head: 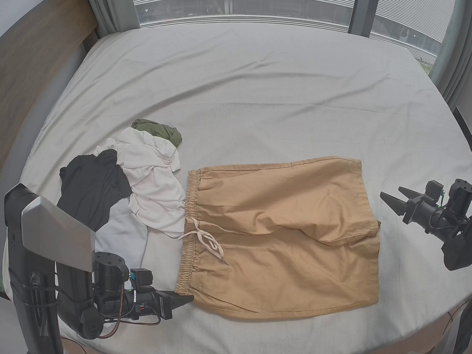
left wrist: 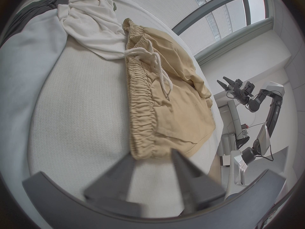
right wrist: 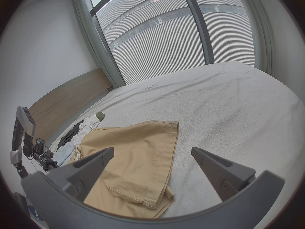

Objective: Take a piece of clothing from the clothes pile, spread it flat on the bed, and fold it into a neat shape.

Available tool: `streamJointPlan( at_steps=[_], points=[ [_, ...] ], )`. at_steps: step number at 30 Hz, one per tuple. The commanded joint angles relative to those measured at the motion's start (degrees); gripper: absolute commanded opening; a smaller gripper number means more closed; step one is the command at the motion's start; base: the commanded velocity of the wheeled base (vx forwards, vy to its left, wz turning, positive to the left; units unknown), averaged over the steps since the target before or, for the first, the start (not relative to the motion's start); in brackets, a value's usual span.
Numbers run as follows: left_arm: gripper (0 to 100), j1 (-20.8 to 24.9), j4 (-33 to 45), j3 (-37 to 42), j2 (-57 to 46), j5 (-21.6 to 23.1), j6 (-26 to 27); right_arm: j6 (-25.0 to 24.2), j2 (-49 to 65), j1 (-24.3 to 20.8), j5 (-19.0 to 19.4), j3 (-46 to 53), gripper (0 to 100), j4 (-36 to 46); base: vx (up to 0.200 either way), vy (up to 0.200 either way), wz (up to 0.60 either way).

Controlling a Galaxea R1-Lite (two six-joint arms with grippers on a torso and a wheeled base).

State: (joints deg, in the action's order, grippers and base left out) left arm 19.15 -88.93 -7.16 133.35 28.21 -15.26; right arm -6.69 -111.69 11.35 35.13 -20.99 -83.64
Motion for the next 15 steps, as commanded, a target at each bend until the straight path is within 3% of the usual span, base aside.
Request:
streamJointPlan(
  at_steps=[1,15],
  points=[
    [0,0.0,-0.3,-0.3,0.8,0.0,0.1,0.0,0.0,0.0,0.0,0.2,100,0.0,0.0,0.0,0.0],
    [0,0.0,-0.3,0.0,0.4,0.2,0.4,0.2,-0.1,-0.7,0.0,1.4,100,0.1,0.0,0.0,0.0]
  ],
)
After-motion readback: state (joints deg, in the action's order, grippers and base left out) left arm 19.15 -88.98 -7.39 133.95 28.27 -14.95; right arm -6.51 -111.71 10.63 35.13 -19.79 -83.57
